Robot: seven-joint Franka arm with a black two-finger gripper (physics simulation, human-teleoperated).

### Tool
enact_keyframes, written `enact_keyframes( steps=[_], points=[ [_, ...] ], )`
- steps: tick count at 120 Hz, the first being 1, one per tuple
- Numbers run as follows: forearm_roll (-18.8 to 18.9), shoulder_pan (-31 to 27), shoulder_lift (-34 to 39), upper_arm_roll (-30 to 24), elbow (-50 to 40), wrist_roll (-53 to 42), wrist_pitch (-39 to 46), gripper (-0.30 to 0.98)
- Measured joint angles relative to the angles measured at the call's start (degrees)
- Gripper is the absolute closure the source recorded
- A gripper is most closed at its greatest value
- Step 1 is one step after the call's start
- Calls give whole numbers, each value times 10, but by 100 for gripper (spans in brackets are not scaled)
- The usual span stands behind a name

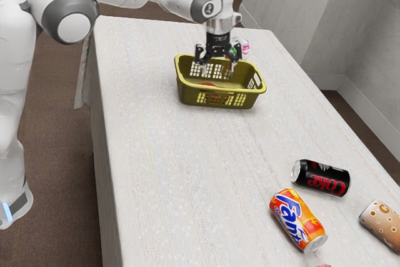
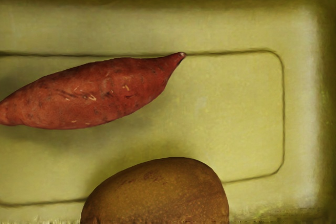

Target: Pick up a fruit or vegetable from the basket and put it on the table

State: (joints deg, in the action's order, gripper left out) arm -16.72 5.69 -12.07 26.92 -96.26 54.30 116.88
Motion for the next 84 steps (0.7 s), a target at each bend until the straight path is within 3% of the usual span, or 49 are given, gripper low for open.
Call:
enact_keyframes(
  steps=[84],
  points=[
    [-52, 0, -18, -4, -8, -91, 14, 0]
  ],
)
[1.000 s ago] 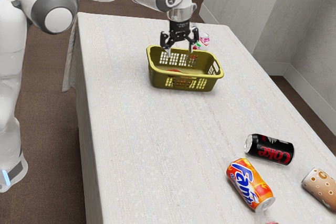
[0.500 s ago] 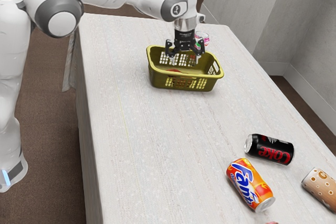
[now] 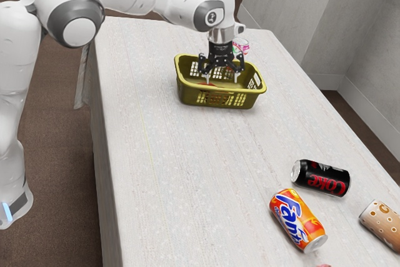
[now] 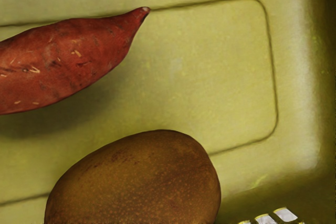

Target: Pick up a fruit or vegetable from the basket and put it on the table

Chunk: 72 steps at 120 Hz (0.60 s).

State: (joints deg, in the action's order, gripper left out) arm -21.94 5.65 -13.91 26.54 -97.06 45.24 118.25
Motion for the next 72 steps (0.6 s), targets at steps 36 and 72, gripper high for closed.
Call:
enact_keyframes(
  steps=[36, 72],
  points=[
    [-18, -16, -20, -14, 4, -16, 3, 0],
    [-31, -26, -31, -30, 5, -26, 9, 0]
  ],
)
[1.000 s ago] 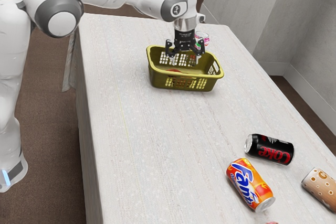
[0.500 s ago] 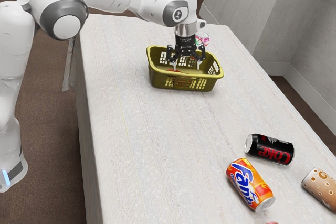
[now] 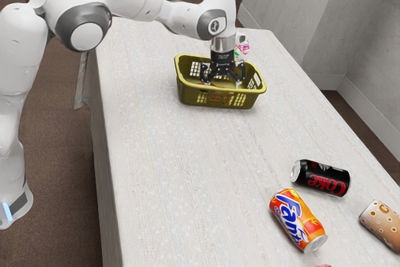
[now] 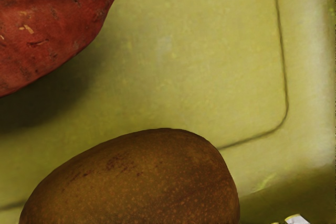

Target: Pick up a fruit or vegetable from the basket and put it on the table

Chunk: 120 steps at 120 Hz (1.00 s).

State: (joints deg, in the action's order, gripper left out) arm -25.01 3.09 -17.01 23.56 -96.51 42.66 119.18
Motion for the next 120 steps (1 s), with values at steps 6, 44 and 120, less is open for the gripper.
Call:
enact_keyframes(
  steps=[6, 44, 120],
  points=[
    [-2, -1, 0, 0, 0, -1, 1, 0],
    [-21, -19, -5, -10, -5, -6, 11, 0],
    [-43, -47, -31, -41, -4, -3, 15, 24]
  ],
)
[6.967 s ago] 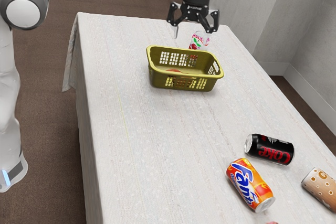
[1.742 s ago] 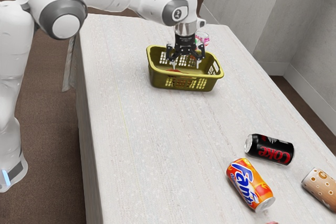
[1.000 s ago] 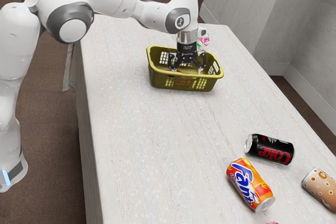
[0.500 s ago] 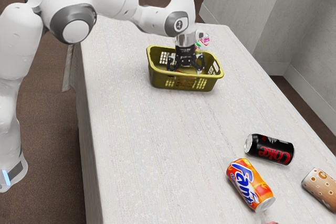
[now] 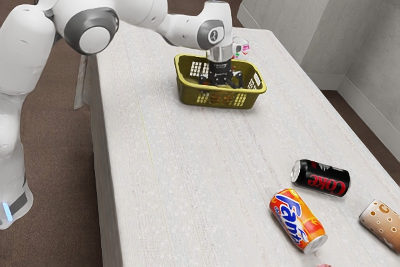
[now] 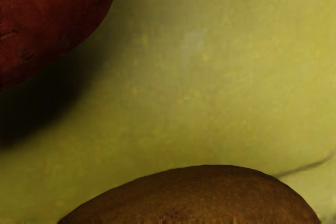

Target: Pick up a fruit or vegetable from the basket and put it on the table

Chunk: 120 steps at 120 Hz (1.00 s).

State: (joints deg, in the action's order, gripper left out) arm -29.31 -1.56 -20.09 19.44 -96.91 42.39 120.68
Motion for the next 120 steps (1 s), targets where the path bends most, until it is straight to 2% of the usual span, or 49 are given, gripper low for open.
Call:
enact_keyframes(
  steps=[10, 22, 30, 46, 64, 93, 97, 103, 112, 120],
  points=[
    [4, 1, 7, 2, 0, 3, 0, 29],
    [7, 0, 15, 7, 0, 7, 0, 29],
    [19, 0, 36, 16, 2, 9, 0, 32],
    [55, 11, 103, 27, 4, 16, -1, 29],
    [101, 99, 191, 25, 6, 32, -1, 25],
    [118, 257, 212, 21, 6, 55, -1, 26],
    [116, 277, 214, 22, 6, 57, -1, 17],
    [112, 306, 219, 24, 5, 59, -1, 13],
    [109, 328, 224, 26, 4, 62, -2, 9],
    [107, 316, 226, 27, 4, 64, -2, 8]
  ],
)
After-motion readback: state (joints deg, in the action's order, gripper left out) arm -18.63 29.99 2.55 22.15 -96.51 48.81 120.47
